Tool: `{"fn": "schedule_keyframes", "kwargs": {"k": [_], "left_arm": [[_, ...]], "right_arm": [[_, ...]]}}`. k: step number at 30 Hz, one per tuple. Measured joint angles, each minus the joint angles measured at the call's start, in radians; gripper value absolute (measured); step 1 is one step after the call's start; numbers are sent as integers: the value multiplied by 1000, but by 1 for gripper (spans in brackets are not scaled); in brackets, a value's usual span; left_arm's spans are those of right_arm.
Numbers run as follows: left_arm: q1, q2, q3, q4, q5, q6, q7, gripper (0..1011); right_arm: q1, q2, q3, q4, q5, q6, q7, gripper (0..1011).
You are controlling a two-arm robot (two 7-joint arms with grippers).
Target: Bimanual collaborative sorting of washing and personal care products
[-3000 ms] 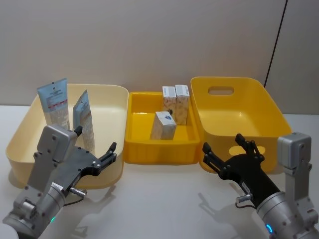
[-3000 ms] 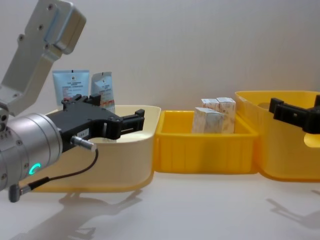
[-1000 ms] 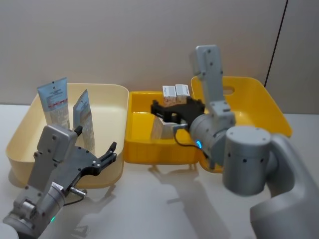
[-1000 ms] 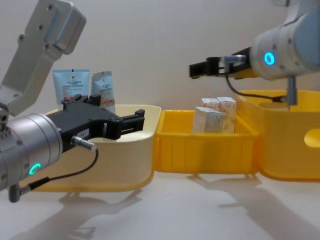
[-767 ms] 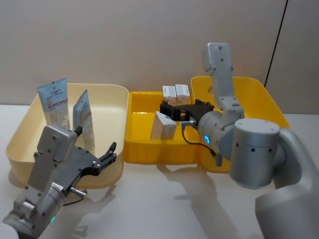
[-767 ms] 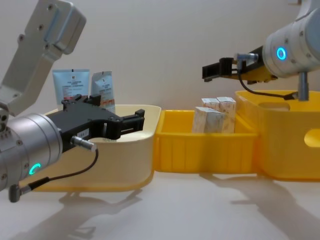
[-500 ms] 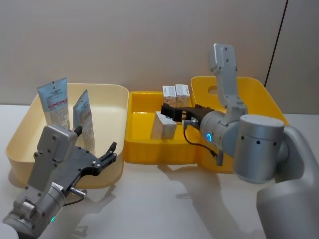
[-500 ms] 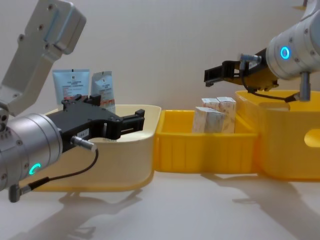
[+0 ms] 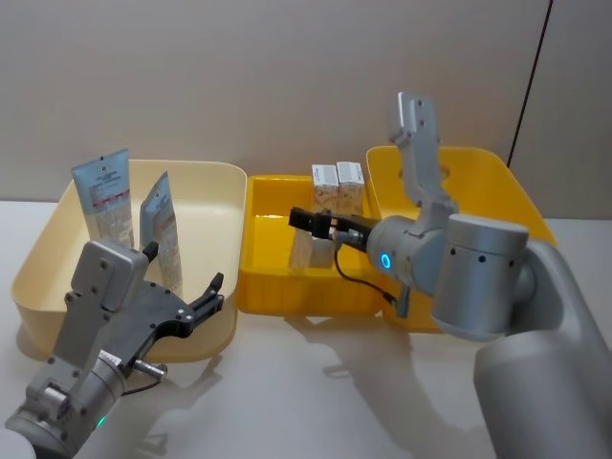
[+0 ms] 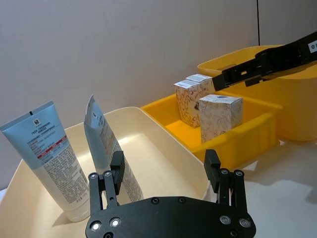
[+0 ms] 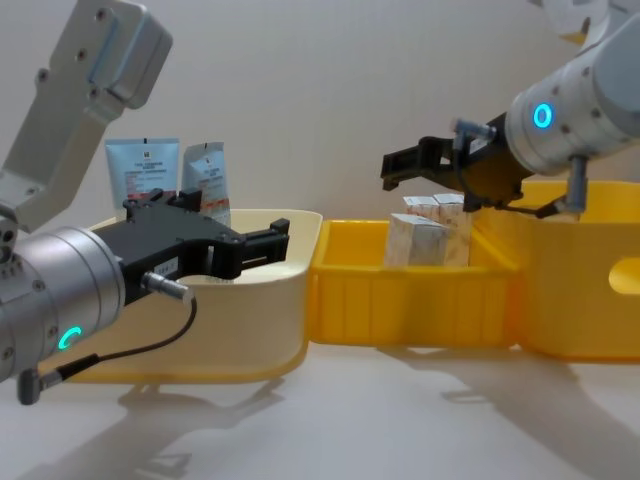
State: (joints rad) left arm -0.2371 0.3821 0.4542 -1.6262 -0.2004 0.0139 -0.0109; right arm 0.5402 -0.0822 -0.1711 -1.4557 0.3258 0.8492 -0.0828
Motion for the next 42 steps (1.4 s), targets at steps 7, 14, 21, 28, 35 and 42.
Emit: {"fn": "schedule_keyframes", "kwargs": {"k": [7, 14, 21, 28, 35, 42], "left_arm": [[0, 0, 0, 0, 0, 0, 0, 1002], [0, 0, 0, 0, 0, 0, 0, 1002], [0, 0, 0, 0, 0, 0, 0, 1002], [0, 0, 0, 0, 0, 0, 0, 1002], [0, 0, 0, 0, 0, 0, 0, 1002], [0, 0, 0, 0, 0, 0, 0, 1001]], "right_arm": [[27, -9, -15, 43, -16, -5, 0, 1001], [52, -3, -54, 72, -54, -16, -3, 1002], [80, 10, -102, 96, -100, -24, -7, 1001], [99, 19, -136, 120, -135, -27, -11, 1001], [101, 19, -141, 133, -154, -26, -23, 1001], [81, 17, -124, 135, -160, -24, -37, 1001]]}}
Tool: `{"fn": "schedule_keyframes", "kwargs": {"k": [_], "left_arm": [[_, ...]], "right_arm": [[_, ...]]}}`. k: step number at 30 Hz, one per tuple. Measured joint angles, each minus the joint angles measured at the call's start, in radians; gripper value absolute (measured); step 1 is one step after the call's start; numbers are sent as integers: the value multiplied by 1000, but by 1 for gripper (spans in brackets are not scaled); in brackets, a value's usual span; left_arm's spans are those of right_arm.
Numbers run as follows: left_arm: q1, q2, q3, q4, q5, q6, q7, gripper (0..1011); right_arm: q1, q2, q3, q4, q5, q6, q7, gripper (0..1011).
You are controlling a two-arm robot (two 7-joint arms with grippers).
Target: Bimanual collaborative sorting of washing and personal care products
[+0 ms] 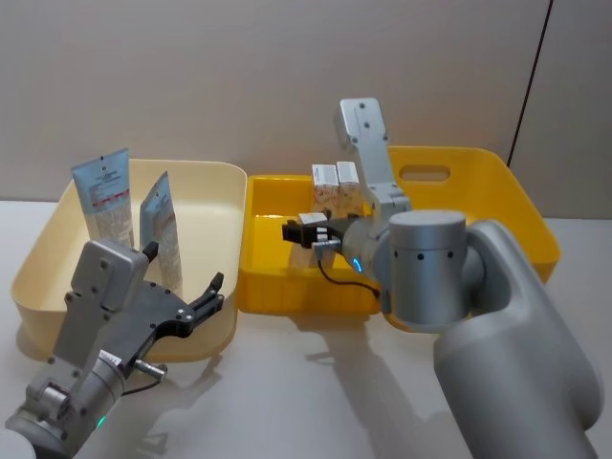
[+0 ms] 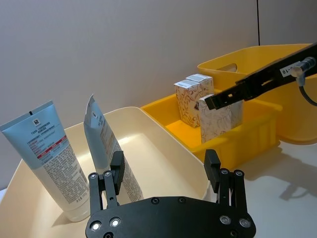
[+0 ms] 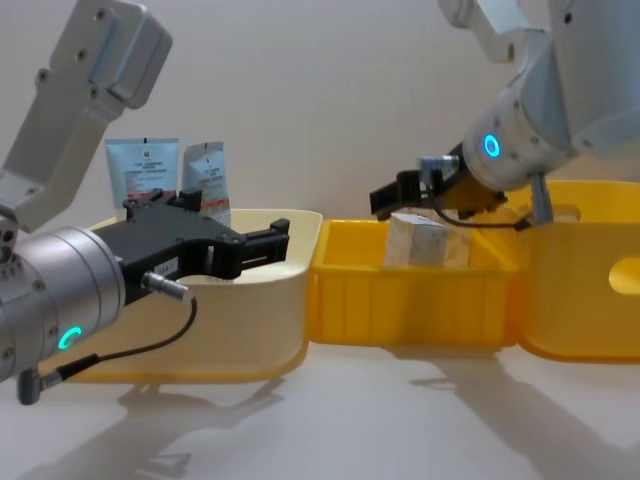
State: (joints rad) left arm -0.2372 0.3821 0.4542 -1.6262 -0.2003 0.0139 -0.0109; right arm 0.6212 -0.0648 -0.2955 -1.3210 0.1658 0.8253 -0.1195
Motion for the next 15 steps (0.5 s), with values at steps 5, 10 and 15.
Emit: {"fn": "schedule_keyframes", "kwargs": {"k": [5, 10, 15], "left_arm": [[0, 0, 0, 0, 0, 0, 0, 1002], [0, 0, 0, 0, 0, 0, 0, 1001], [0, 0, 0, 0, 0, 0, 0, 1001]], "right_arm": [[-16, -6, 17, 0, 1, -4, -3, 1001], [-27, -19, 34, 8, 12, -23, -2, 1001], [-28, -31, 43, 25, 20, -49, 6, 1001]]}}
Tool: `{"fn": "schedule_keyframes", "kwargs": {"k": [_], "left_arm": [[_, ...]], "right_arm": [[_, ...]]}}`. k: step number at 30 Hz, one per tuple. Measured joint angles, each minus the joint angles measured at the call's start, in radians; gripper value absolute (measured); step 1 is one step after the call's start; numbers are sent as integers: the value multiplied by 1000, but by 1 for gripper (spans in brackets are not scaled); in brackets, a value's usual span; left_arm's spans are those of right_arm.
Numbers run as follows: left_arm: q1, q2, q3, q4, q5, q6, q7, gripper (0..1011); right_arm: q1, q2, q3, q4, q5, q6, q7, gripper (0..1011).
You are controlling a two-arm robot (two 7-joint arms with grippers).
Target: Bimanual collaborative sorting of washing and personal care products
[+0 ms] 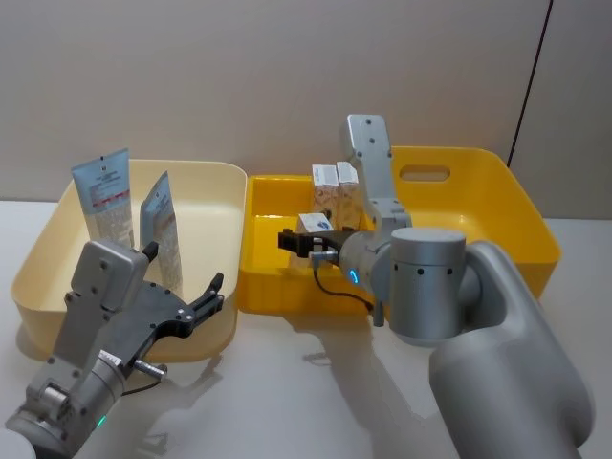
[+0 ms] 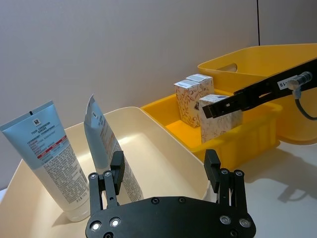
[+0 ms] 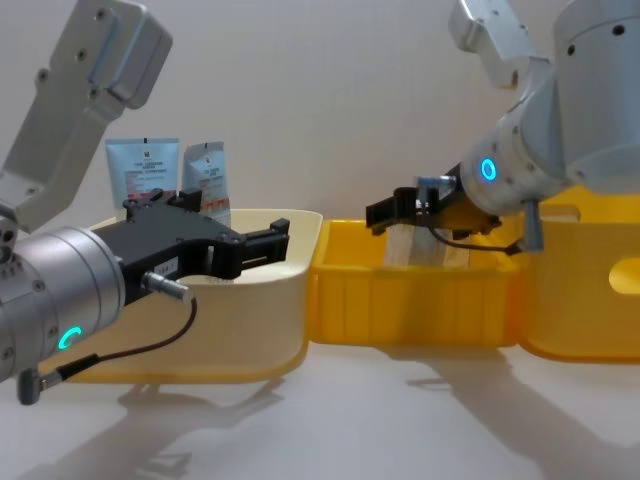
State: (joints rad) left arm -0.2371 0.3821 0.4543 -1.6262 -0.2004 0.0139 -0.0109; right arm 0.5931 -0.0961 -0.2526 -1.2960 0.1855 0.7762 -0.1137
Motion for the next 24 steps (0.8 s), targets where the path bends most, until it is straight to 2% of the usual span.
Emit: {"fn": "schedule_keyframes", "kwargs": {"k": [17, 24], "left_arm": [[0, 0, 0, 0, 0, 0, 0, 1002], [0, 0, 0, 0, 0, 0, 0, 1002]], "right_arm": [[3, -22, 15, 32, 11, -43, 15, 1001], [4, -25, 17, 36, 13, -49, 17, 868]]}}
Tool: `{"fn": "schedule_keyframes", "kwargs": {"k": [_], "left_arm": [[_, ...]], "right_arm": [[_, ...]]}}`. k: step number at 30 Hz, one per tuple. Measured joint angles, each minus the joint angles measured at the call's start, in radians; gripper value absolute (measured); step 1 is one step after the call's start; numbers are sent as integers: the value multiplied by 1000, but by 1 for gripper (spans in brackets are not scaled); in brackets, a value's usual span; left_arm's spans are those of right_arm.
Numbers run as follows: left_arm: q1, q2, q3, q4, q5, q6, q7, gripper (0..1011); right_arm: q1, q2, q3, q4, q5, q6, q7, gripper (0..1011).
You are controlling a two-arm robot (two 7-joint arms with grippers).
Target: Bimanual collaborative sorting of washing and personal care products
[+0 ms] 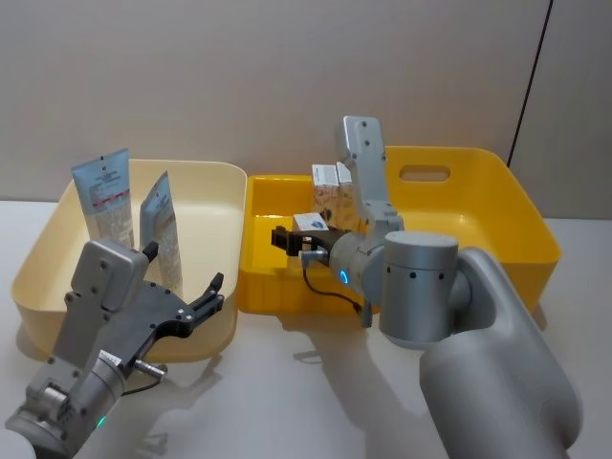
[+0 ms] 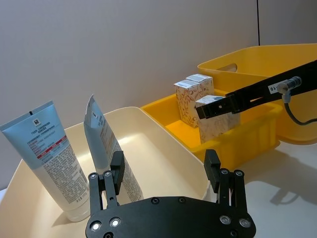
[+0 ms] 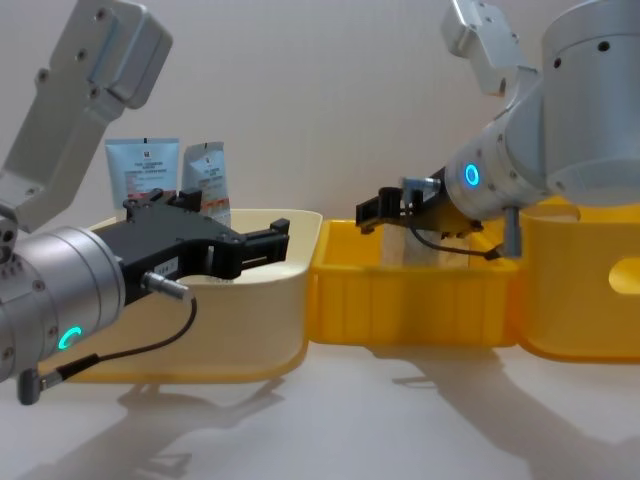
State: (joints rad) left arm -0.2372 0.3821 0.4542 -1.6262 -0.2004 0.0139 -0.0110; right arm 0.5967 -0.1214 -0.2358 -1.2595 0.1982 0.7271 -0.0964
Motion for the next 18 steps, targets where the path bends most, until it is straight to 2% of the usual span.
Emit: {"fn": "schedule_keyframes", "kwargs": {"k": [1, 2, 7, 11, 14, 18], "left_arm": [[0, 0, 0, 0, 0, 0, 0, 1002], [0, 0, 0, 0, 0, 0, 0, 1002], [0, 0, 0, 0, 0, 0, 0, 1002], [0, 0, 0, 0, 0, 0, 0, 1002], [0, 0, 0, 0, 0, 0, 0, 1002], [0, 0, 0, 0, 0, 0, 0, 1002]], "right_arm": [[0, -1, 0, 1, 0, -1, 1, 861], [0, -1, 0, 1, 0, -2, 1, 798], [1, -2, 1, 3, 1, -3, 1, 661], [1, -3, 2, 4, 2, -5, 2, 505], [1, -3, 2, 4, 2, -6, 2, 444], [1, -3, 2, 4, 2, -7, 2, 444]]}}
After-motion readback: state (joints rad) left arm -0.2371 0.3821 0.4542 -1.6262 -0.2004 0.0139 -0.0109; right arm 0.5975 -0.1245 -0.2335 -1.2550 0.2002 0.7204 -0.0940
